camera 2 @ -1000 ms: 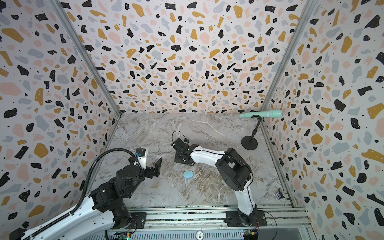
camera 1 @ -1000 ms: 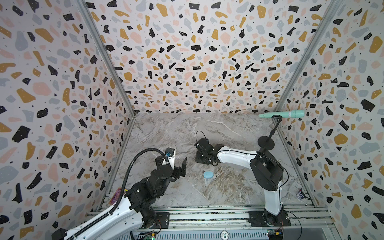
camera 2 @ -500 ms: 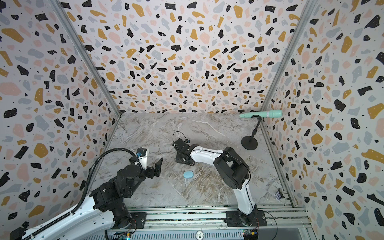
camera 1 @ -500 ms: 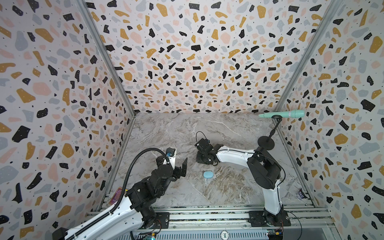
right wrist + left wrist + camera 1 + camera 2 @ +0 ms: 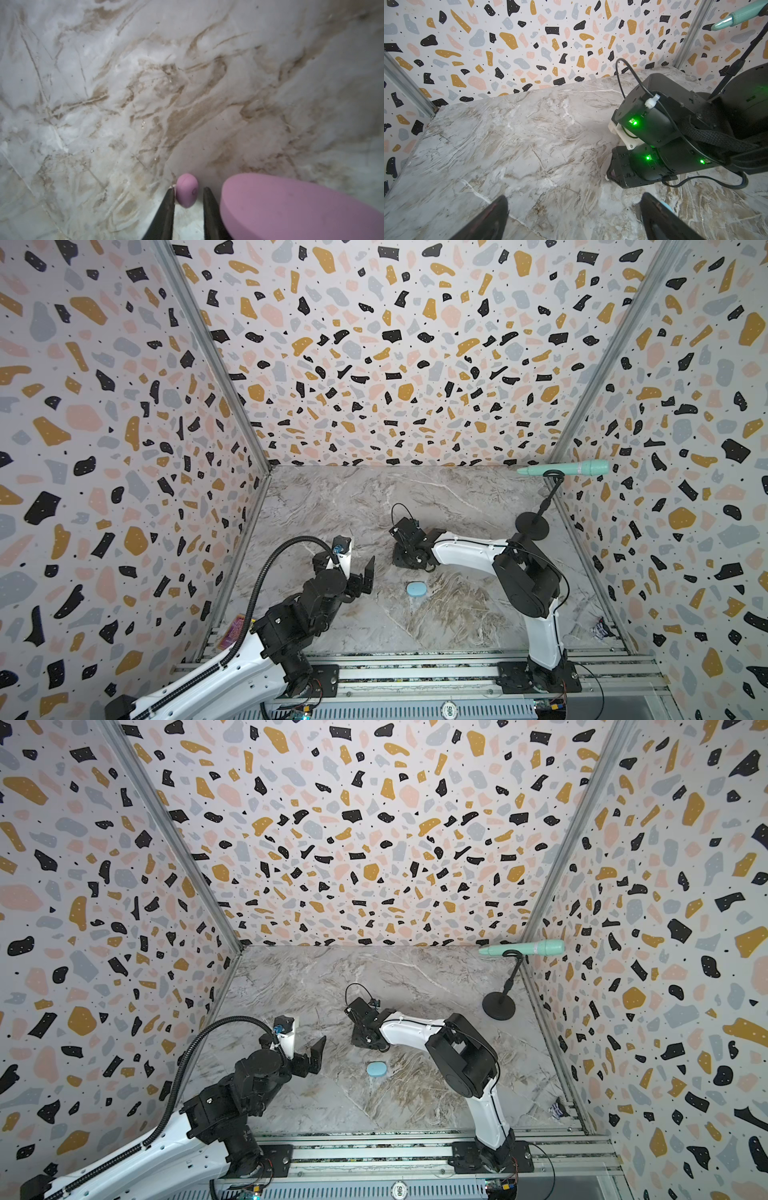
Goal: Insert the wireless bluetooth earbuds into the charging case
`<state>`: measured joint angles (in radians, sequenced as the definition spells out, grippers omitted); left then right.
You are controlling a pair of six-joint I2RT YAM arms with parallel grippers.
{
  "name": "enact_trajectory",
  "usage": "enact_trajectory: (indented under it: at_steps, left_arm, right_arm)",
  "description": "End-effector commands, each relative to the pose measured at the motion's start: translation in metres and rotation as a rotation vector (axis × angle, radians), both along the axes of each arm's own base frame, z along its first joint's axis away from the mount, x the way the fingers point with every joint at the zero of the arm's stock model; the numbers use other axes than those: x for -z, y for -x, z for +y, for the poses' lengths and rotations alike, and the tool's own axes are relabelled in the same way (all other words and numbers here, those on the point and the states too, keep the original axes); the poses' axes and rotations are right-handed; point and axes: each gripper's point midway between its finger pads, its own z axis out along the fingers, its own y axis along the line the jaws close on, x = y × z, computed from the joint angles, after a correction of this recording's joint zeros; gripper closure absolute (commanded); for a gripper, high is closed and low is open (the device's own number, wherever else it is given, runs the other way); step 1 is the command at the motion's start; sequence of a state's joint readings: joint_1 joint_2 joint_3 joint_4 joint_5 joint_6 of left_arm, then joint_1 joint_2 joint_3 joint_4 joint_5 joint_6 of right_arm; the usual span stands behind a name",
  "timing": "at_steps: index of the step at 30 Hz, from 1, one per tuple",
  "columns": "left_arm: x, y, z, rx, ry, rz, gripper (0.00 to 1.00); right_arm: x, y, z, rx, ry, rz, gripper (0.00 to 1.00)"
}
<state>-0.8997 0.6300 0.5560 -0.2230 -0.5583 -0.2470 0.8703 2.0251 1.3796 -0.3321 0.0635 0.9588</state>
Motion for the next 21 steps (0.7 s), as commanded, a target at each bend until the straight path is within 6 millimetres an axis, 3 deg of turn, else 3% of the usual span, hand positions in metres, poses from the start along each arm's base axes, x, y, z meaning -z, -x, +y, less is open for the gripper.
enact_trajectory:
  at_steps: [1,21]
  left_arm:
    - [-0.0055,-0.0009,-0.0046,0.013,0.021,-0.024,0.0]
    - [-0.0039,-0.0005,-0.0065,0.023,0.021,-0.018,0.0]
  right_arm:
    - [-0.0056,-0.0078,0.0039,-0.004,-0.004,-0.018,0.76]
    - [-0.0007,-0.009,0.0087,-0.027,-0.002,-0.013,0.8]
